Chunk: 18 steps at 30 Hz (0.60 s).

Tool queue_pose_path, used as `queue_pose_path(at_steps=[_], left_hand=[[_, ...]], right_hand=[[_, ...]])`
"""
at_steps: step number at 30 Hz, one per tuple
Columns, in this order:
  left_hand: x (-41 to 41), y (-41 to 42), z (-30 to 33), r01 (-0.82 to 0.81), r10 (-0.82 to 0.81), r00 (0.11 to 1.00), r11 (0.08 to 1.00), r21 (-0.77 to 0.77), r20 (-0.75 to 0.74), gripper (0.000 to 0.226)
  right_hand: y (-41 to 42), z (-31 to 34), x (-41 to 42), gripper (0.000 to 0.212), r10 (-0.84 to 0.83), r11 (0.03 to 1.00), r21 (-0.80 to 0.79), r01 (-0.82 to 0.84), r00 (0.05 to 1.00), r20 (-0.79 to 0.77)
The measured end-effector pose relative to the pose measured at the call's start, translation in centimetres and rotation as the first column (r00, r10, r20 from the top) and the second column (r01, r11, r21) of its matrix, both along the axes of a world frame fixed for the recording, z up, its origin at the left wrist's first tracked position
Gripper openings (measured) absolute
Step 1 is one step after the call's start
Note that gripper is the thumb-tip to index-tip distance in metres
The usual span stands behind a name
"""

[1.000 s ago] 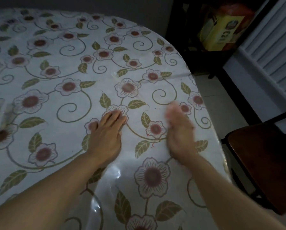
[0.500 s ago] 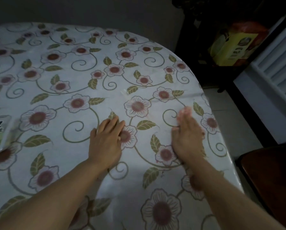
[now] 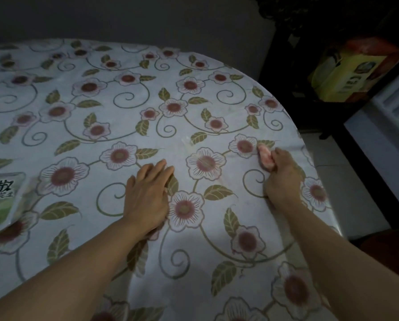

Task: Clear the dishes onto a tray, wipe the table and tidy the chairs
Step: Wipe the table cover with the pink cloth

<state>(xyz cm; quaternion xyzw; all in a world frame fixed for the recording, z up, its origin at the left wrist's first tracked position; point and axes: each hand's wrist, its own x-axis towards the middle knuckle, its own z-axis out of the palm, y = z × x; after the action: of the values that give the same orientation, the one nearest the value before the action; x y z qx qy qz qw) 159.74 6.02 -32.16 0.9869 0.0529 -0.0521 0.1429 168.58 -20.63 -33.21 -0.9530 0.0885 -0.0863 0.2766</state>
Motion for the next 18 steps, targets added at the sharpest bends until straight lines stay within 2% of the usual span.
queue_pose_path(at_steps=[2,4,7,9,11,15,18], left_hand=[[0.0,-0.2,-0.1,-0.002,0.002,1.0,1.0,-0.003,0.024,0.06],[0.1,-0.1,-0.1,-0.003,0.003,0.999,1.0,-0.009,0.043,0.059],[0.3,0.0,0.4,0.009,-0.008,0.998,1.0,-0.018,0.057,0.056],[0.7,0.4,1.1,0.03,-0.028,0.997,0.999,-0.025,0.068,0.058],[1.3,0.7,1.6,0.063,-0.062,0.996,0.998,-0.004,0.061,0.063],[2.2,1.6,1.1,0.035,-0.034,0.999,0.999,-0.018,0.01,0.059],[2.3,2.1,1.0,0.06,-0.06,0.998,0.997,-0.043,0.009,0.059]], right_hand=[[2.1,-0.3,0.0,0.066,0.02,1.0,-0.021,-0.019,0.999,0.038],[4.9,-0.3,-2.1,0.063,0.178,0.984,-0.003,-0.178,0.982,0.064],[7.4,-0.2,-7.1,0.058,0.522,0.853,-0.063,-0.519,0.852,0.05],[6.9,0.3,-7.9,0.055,0.658,0.753,-0.084,-0.653,0.752,0.051],[6.1,1.6,-6.1,0.046,0.642,0.767,-0.027,-0.641,0.766,0.043],[6.4,3.8,-2.3,0.027,0.339,0.933,0.086,-0.348,0.935,0.11],[8.0,4.5,-0.7,0.015,0.249,0.945,0.204,-0.255,0.967,0.055]])
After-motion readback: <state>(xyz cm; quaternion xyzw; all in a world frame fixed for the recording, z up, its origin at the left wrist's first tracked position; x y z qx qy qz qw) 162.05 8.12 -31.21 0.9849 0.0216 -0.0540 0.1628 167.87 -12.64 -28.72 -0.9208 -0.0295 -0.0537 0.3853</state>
